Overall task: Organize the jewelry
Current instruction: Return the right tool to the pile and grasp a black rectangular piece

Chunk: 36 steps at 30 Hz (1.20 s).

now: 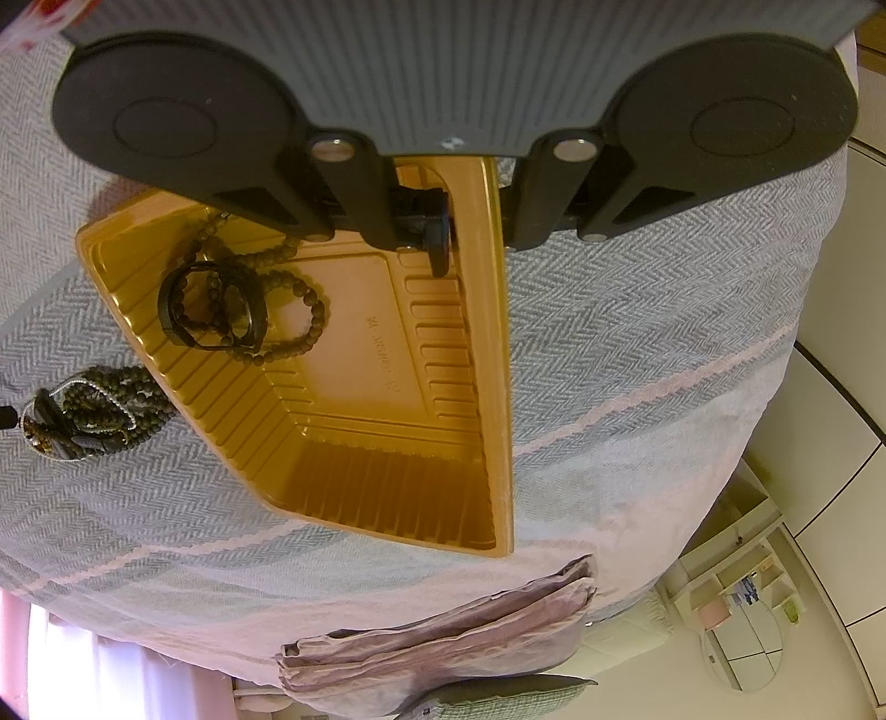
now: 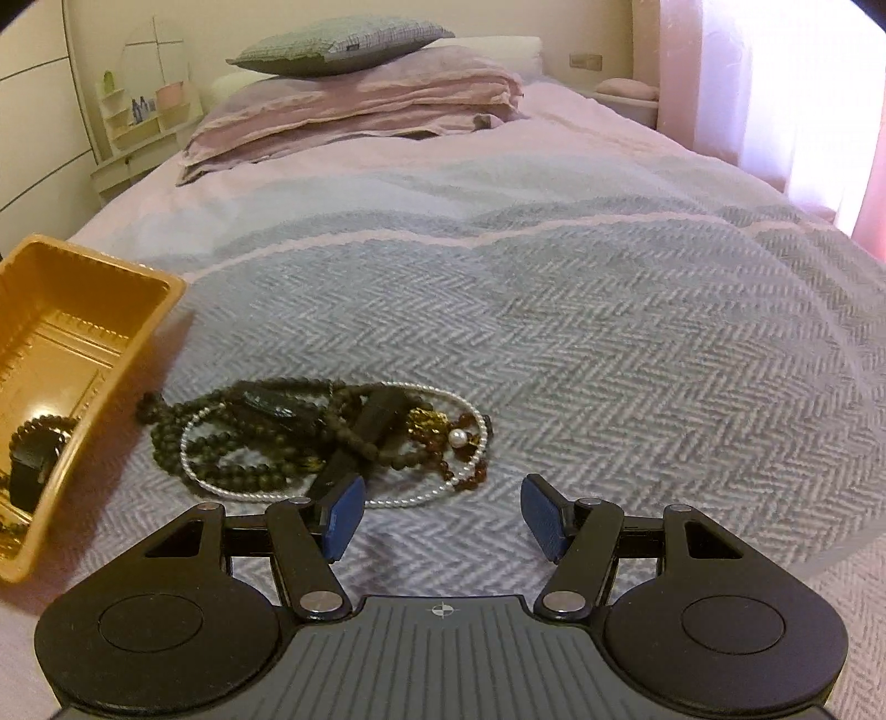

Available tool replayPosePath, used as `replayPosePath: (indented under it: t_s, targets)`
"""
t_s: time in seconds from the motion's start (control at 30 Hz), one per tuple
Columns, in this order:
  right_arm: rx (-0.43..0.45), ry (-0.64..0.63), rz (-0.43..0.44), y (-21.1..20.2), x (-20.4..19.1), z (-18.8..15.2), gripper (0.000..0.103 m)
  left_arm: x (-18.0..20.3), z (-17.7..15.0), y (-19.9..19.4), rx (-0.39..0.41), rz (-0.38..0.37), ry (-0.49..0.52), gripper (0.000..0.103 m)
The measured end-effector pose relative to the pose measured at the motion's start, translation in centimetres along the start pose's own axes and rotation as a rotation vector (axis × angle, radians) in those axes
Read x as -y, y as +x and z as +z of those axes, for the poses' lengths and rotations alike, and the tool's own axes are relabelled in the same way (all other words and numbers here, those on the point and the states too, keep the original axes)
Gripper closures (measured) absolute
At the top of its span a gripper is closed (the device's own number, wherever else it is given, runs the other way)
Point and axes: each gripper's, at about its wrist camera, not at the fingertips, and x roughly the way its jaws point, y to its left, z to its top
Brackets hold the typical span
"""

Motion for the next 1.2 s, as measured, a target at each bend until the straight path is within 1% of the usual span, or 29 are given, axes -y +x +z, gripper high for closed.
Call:
replayPosePath:
  t_s: [0.1,0.17,0.23,0.33,0.43,0.57,0.7,0.77,0.83,1.03,1.2]
  targets:
    - [-0.003,-0.026,0.006,0.7,0.0,-0.2,0.040,0.0,0.0,0.0,0.000,0.000,-0.001,0.099]
    - [-0.004,-0.026,0.024,1.0,0.0,-0.2,0.042,0.0,0.0,0.0,0.000,0.000,-0.001,0.099]
    - [-0.005,-0.021,0.062,1.2,-0.2,-0.1,0.052,0.0,0.0,0.0,0.000,0.000,-0.001,0.099]
    - [-0.004,-0.019,0.094,1.7,-1.1,0.1,0.056,0.1,0.0,0.0,0.000,0.000,-0.001,0.099]
    - [-0.009,0.000,0.122,2.5,-2.0,0.5,0.059,0.0,0.0,0.0,0.000,0.000,-0.001,0.099]
    - [-0.031,0.027,0.136,3.4,-2.9,1.0,0.059,0.1,0.0,0.0,0.003,-0.002,0.000,0.099]
    - [-0.041,0.065,0.110,4.1,-3.1,1.0,0.061,0.1,0.0,0.0,0.003,-0.003,-0.001,0.099]
    - [-0.043,0.089,0.105,4.3,-2.7,1.1,0.070,0.0,0.0,0.1,0.002,-0.005,-0.001,0.099]
    - [-0.047,0.098,0.106,4.2,-2.5,1.1,0.073,0.0,-0.1,0.0,0.003,-0.007,-0.002,0.099]
    - [-0.050,0.038,0.119,2.1,-2.4,1.0,0.080,-0.1,-0.1,0.0,0.004,-0.009,-0.005,0.099]
    - [-0.094,-0.059,0.158,-0.1,-2.5,0.1,0.081,-0.1,-0.1,0.0,0.005,-0.010,-0.004,0.099]
